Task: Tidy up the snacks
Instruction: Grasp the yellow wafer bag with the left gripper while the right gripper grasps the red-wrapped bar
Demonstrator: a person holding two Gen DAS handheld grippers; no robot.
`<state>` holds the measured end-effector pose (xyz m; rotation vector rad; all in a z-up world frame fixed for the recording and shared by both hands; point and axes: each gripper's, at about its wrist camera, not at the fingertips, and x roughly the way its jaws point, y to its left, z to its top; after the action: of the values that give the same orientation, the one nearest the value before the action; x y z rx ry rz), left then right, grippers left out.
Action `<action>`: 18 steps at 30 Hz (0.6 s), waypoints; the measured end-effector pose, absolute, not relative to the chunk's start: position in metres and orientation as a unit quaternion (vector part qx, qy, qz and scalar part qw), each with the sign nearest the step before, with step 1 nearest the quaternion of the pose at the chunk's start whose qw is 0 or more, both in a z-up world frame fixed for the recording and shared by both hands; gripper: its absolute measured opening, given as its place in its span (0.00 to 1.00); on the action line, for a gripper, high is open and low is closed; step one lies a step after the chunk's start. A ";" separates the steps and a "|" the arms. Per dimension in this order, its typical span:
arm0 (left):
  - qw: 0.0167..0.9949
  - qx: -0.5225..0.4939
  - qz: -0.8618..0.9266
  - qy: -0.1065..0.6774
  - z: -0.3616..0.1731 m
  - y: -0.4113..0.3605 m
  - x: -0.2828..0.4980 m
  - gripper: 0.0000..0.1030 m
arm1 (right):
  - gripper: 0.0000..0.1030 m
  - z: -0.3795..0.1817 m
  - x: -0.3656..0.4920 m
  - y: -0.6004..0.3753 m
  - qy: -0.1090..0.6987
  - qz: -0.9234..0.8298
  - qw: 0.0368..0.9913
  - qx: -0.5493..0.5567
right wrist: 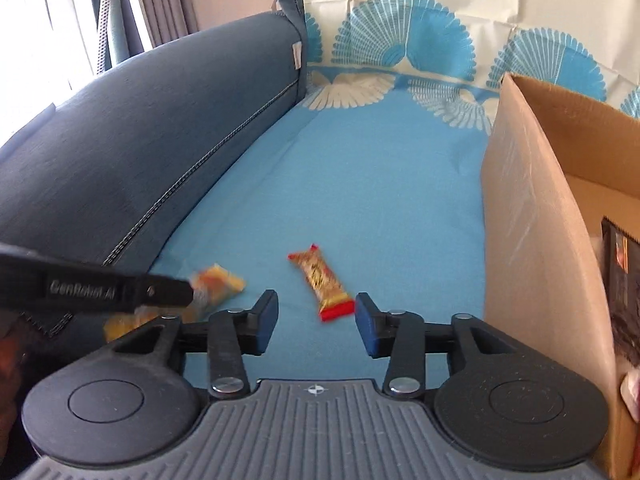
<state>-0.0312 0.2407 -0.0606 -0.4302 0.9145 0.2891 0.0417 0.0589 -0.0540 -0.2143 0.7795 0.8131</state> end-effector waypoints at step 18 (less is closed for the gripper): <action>0.844 -0.214 0.116 0.479 -0.074 0.244 -0.018 0.23 | 0.18 -0.086 0.064 0.098 0.367 0.401 0.827 -0.148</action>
<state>-0.0176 0.2440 -0.0743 -0.4509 1.0107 0.2442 0.0641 0.0981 -0.0860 -0.3136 0.7790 0.8511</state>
